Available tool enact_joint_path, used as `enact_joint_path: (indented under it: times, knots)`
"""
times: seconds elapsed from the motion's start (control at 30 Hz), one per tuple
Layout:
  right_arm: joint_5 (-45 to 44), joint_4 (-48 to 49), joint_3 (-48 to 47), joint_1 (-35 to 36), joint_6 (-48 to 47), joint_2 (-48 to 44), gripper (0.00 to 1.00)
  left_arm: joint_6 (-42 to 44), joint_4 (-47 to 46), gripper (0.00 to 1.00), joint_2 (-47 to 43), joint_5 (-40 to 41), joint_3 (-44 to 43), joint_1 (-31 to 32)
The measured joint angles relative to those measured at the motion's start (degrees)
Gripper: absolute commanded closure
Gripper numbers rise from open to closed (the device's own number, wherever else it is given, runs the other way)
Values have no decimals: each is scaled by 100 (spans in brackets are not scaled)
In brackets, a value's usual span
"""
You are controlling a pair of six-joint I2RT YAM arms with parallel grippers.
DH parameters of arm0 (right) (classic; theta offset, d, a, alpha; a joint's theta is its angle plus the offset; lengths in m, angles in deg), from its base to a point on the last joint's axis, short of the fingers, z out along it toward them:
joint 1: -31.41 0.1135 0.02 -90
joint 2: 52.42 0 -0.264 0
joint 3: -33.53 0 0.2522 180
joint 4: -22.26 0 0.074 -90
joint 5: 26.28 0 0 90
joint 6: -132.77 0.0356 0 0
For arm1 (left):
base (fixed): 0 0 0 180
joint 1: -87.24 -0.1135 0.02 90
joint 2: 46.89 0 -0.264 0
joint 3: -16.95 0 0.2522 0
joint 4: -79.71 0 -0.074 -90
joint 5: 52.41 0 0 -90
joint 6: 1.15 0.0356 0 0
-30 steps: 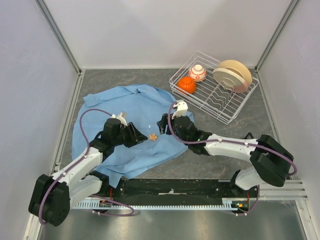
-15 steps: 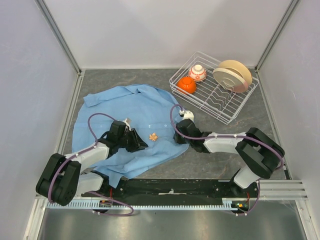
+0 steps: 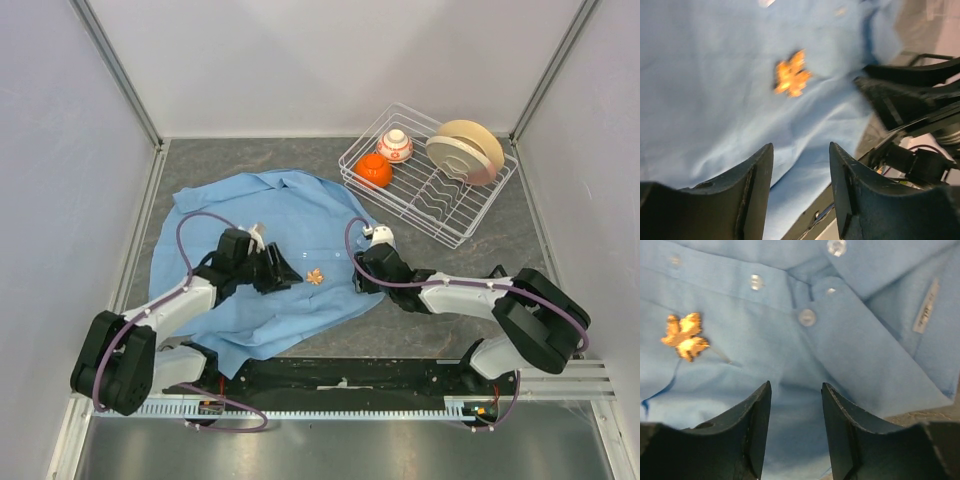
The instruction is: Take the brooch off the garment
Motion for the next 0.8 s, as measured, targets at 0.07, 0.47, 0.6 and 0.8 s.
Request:
enact_joint_path:
  times: [0.07, 0.47, 0.6, 0.8]
  knots:
    - [138, -81, -103, 52, -101, -68, 46, 131, 63, 48, 22, -96, -385, 28]
    - [911, 48, -240, 382, -188, -131, 61, 1060, 892, 70, 2024, 595, -2363, 719]
    - [979, 133, -70, 382, -170, -162, 63, 1132, 1241, 71, 2048, 1220, -2496, 1091]
    - [1010, 212, 203, 382, -109, -162, 63, 1165, 1440, 73, 2389, 1810, -2828, 1279]
